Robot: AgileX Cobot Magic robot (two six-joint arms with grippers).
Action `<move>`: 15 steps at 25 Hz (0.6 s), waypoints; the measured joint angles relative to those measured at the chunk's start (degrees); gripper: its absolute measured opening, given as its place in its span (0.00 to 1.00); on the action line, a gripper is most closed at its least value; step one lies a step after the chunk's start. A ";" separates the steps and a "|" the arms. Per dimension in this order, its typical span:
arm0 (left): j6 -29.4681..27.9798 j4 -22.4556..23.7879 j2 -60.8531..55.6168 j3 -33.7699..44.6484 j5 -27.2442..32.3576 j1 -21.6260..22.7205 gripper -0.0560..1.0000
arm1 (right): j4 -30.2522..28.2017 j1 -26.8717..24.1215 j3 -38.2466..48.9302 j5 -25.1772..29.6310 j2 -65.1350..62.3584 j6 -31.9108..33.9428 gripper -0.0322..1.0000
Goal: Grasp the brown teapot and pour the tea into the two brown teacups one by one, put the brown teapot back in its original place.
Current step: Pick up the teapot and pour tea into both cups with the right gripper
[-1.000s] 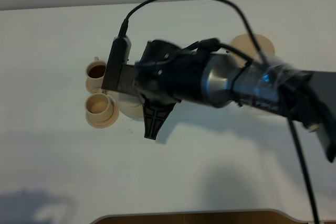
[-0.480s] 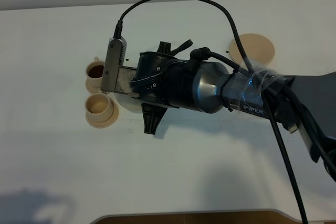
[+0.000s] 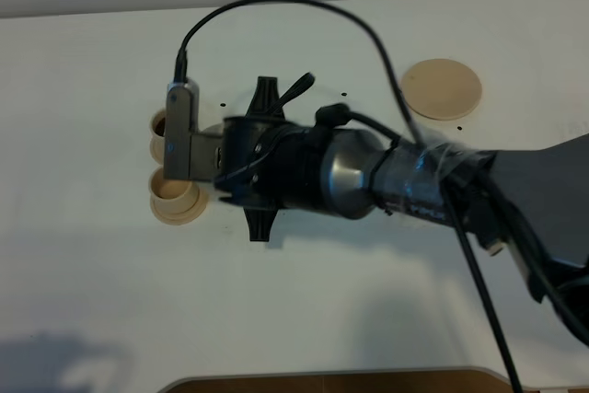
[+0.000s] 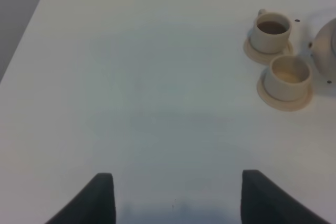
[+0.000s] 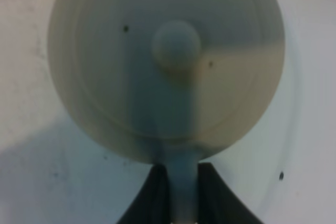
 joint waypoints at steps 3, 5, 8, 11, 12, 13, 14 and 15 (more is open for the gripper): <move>0.00 0.00 0.00 0.00 0.00 0.00 0.58 | -2.25 0.64 0.00 0.05 0.36 0.37 0.14; 0.00 0.00 0.00 0.00 0.00 0.00 0.58 | -3.95 0.89 0.00 0.11 0.57 0.59 0.14; 0.00 0.00 0.00 0.00 0.00 0.00 0.58 | -5.77 1.12 0.00 1.04 0.96 0.64 0.14; 0.00 0.00 0.00 0.00 0.00 0.00 0.58 | -8.59 1.68 0.00 2.35 1.81 0.82 0.14; 0.00 0.00 0.00 0.00 0.00 0.00 0.58 | -9.24 1.80 0.00 2.77 2.02 0.88 0.14; 0.00 0.00 0.00 0.00 0.00 0.00 0.58 | -9.91 1.96 0.00 3.05 2.11 0.95 0.14; 0.00 0.00 0.00 0.00 0.00 0.00 0.58 | -10.58 2.10 0.00 3.10 2.18 1.08 0.14; 0.00 0.00 0.00 0.00 0.00 0.00 0.58 | -11.23 2.16 0.00 3.16 2.22 1.28 0.14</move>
